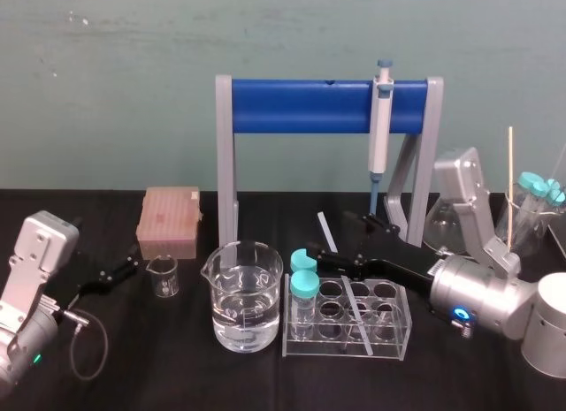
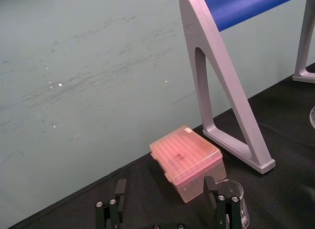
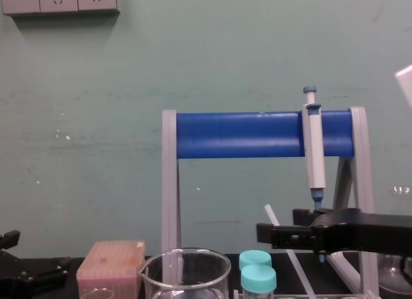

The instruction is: Pick up the stirring rod with one hand, then place it down.

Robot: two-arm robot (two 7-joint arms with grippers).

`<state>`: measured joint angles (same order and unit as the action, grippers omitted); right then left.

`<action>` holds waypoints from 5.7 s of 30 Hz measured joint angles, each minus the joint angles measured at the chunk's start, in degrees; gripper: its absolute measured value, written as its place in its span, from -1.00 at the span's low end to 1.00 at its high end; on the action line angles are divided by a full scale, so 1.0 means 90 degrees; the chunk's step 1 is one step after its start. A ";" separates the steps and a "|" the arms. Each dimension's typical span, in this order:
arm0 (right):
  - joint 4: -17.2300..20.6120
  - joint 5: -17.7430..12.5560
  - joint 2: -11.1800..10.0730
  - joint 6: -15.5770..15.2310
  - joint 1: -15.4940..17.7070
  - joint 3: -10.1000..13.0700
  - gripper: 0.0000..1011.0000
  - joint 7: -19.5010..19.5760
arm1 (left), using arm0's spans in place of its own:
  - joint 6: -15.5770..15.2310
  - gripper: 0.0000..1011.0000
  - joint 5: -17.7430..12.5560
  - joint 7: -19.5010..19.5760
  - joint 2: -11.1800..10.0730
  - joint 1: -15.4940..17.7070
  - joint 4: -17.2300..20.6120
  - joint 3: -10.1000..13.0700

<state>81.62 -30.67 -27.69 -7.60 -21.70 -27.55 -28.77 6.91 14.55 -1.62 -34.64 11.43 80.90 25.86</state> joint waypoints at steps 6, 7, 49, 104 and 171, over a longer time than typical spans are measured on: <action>-0.0323 0.0055 0.0267 -0.0247 -0.0273 -0.0091 0.98 0.0074 | 0.0000 0.98 0.0000 0.0000 0.0000 0.0000 0.0000 0.0000; -0.0346 0.0059 0.0282 -0.0264 -0.0289 -0.0099 0.98 0.0074 | 0.0000 0.98 0.0000 0.0000 0.0000 0.0000 0.0000 0.0000; -0.0500 0.0205 0.0394 -0.0499 -0.0427 -0.0213 0.20 0.0130 | 0.0000 0.98 0.0000 0.0000 0.0000 0.0000 0.0000 0.0000; 0.0668 -0.0213 0.0487 0.2441 0.0930 0.1067 -0.86 -0.0336 | 0.0000 0.98 0.0000 0.0000 0.0000 0.0000 0.0000 0.0000; 0.0964 -0.0385 0.0436 0.2570 0.0754 0.1414 -0.86 -0.0425 | 0.0000 0.98 0.0000 0.0000 0.0000 0.0001 0.0000 0.0000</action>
<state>90.30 -34.13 -23.76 15.53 -14.91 -14.83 -32.60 6.90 14.55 -1.62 -34.65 11.44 80.90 25.86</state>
